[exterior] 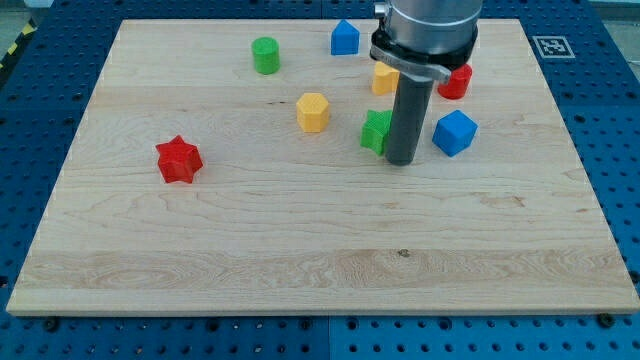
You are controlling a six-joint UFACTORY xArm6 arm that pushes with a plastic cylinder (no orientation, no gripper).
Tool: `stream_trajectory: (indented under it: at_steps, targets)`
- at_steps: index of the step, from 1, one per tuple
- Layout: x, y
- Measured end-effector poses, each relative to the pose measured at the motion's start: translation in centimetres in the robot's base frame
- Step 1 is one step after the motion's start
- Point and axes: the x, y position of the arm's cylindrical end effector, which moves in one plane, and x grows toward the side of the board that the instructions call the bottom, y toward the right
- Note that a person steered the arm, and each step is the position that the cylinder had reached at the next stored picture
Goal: Move your arm to the left side of the board
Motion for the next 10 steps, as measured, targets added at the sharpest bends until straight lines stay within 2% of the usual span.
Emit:
stream_trajectory:
  at_steps: [1, 3, 4, 7, 8, 10]
  targets:
    - [4.1, 0.0]
    - [8.2, -0.5]
    - [11.6, -3.9]
    - [11.2, -23.2]
    - [6.9, -28.2]
    - [5.0, -28.5]
